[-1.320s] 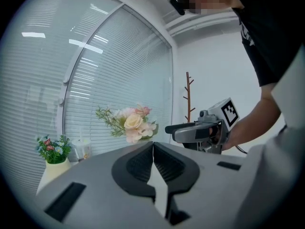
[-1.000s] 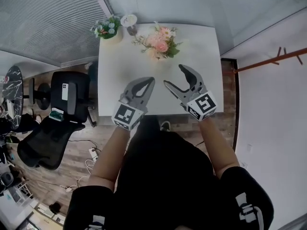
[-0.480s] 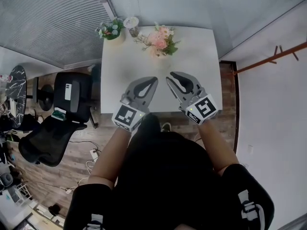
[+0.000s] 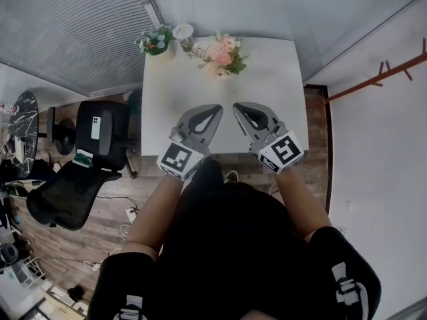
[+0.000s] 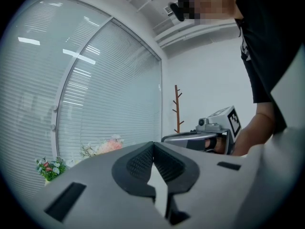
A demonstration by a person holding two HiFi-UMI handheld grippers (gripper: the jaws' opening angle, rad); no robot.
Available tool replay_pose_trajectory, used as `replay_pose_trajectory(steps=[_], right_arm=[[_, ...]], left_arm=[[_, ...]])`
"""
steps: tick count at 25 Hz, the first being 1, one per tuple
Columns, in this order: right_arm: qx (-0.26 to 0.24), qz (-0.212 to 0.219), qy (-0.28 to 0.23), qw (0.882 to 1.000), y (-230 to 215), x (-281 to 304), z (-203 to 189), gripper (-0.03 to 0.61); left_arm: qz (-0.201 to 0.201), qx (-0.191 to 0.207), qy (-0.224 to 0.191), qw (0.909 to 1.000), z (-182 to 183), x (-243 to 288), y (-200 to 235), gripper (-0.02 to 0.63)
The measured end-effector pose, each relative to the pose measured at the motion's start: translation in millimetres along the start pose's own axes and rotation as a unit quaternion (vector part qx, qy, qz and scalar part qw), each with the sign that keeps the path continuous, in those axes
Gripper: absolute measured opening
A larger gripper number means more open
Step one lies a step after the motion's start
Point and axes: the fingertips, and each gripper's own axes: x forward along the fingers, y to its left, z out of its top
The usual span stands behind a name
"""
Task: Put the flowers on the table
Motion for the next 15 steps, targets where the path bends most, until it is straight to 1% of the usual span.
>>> replay_pose_trajectory(steps=[15], right_arm=[[0.003,-0.017,0.004,1.0,-7.2,-6.4,-2.4,0.02]], left_arm=[[-0.01,-0.001,0.002,0.9999,-0.8,4.5,-2.7,0.012]])
